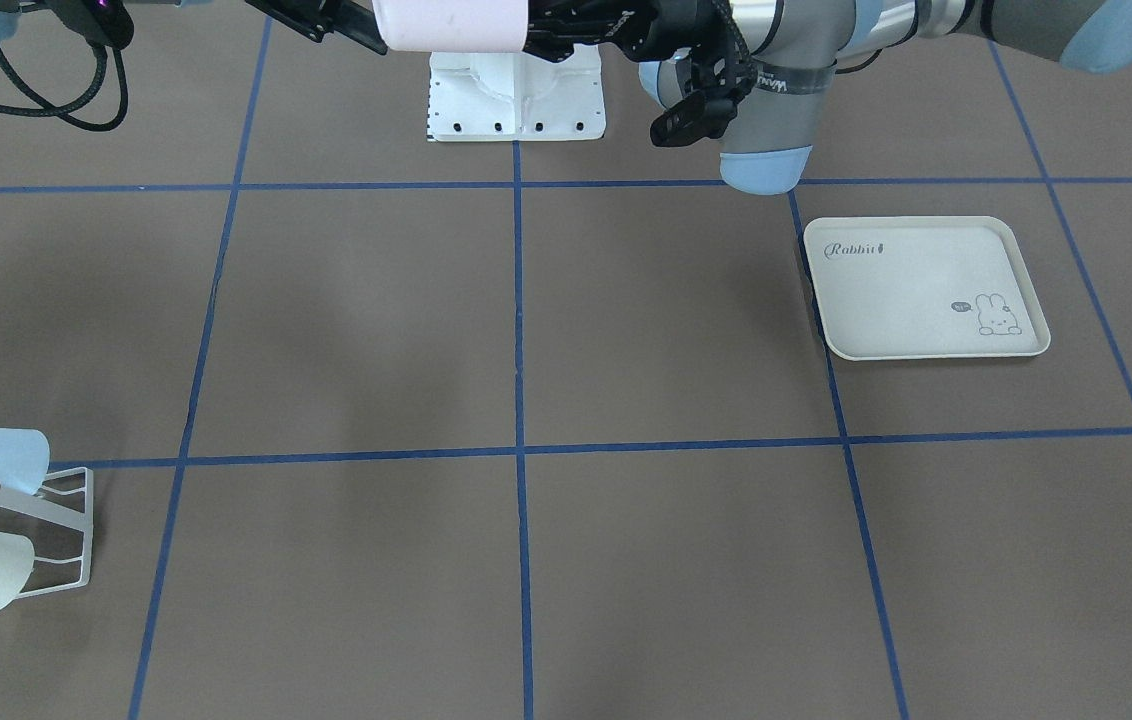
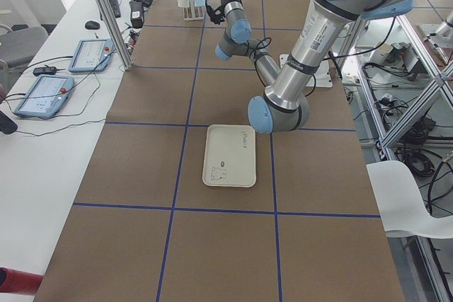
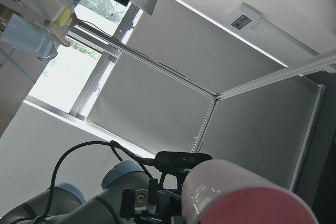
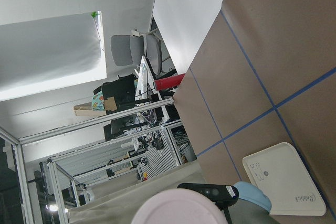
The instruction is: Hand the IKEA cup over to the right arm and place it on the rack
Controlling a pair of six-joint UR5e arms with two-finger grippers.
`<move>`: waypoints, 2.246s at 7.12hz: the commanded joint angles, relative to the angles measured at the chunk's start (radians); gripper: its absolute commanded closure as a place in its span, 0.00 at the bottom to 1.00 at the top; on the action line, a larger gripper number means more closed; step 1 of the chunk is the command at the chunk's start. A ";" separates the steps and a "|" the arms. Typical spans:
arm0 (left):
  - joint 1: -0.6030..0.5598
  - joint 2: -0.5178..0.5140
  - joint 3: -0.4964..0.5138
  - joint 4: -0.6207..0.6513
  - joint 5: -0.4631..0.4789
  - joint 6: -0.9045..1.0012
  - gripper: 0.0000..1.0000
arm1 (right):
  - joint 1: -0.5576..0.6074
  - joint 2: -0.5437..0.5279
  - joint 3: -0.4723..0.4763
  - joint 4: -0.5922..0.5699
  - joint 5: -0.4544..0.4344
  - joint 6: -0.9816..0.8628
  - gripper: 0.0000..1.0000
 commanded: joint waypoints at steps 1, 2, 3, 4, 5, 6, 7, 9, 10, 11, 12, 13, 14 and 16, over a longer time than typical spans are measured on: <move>0.009 -0.014 0.013 0.000 0.000 0.002 1.00 | 0.000 0.002 0.000 0.000 -0.002 0.000 0.00; 0.017 -0.014 0.013 0.000 0.000 0.002 1.00 | 0.000 0.003 0.000 0.000 -0.002 0.000 0.00; 0.024 -0.014 0.011 -0.001 0.000 0.002 1.00 | -0.002 0.003 0.000 0.000 -0.006 0.000 0.00; 0.025 -0.014 0.011 -0.001 0.000 0.002 1.00 | -0.005 0.003 0.000 0.000 -0.015 0.005 0.00; 0.025 -0.020 0.010 0.000 0.000 0.002 1.00 | -0.008 0.003 0.000 0.000 -0.015 0.005 0.00; 0.025 -0.020 0.010 0.000 0.000 0.002 1.00 | -0.009 0.003 0.000 0.000 -0.015 0.011 0.00; 0.025 -0.022 0.010 0.000 0.000 0.002 1.00 | -0.011 0.003 0.000 0.000 -0.015 0.014 0.01; 0.025 -0.020 0.008 0.000 0.000 0.002 1.00 | -0.011 0.003 0.008 0.000 -0.017 0.055 0.41; 0.025 -0.020 0.008 0.000 0.000 0.002 1.00 | -0.011 0.003 0.009 0.000 -0.023 0.058 0.89; 0.025 -0.020 0.007 0.000 0.000 0.003 1.00 | -0.011 0.002 0.014 0.000 -0.023 0.058 1.00; 0.025 -0.020 0.004 0.000 0.000 0.002 0.85 | -0.011 0.002 0.014 0.000 -0.025 0.058 1.00; 0.023 -0.019 0.000 0.000 -0.002 0.003 0.40 | -0.011 0.003 0.014 0.000 -0.026 0.060 1.00; 0.020 -0.017 -0.003 0.000 -0.003 0.003 0.23 | -0.011 0.003 0.015 0.000 -0.026 0.061 1.00; 0.015 -0.014 -0.007 0.000 -0.005 0.006 0.22 | -0.009 0.002 0.017 0.000 -0.025 0.064 1.00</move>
